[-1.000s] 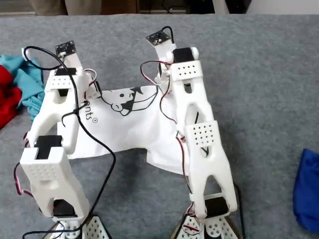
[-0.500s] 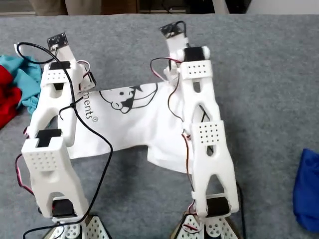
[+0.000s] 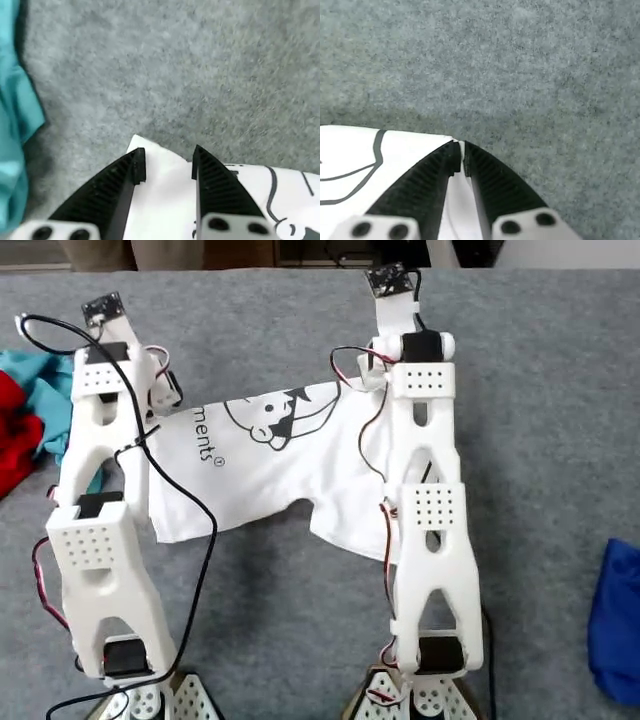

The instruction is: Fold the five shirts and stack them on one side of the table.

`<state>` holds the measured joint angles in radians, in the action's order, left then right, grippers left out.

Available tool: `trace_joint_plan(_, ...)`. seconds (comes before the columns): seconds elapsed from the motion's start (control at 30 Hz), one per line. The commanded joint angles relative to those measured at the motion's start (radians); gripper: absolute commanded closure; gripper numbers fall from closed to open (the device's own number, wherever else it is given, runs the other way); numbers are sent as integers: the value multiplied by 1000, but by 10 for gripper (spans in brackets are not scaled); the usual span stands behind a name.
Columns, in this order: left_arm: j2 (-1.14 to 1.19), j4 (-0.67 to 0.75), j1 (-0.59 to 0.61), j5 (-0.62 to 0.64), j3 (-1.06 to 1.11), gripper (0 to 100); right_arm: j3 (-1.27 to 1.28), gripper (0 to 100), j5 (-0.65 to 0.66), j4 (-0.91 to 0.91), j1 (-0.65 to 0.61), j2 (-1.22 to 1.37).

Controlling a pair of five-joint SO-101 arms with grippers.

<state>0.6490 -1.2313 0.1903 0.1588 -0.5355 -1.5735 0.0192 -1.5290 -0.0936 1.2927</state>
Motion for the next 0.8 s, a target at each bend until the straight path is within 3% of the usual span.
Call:
trace_joint_plan(0.0,-15,-63,18,5,-124,836,-54,994,0,35,16,-4)
trace_joint_plan(0.23,-15,-195,32,8,-253,836,-58,917,51,31,18,-8)
trace_joint_plan(0.53,-22,-457,-109,-37,-273,840,-94,901,54,-6,44,-54)
trace_joint_plan(0.7,-24,-528,-173,-144,-264,972,-91,904,126,-199,27,-193)
trace_joint_plan(0.77,-24,-528,-178,-161,-255,974,-84,910,153,-262,8,-240)
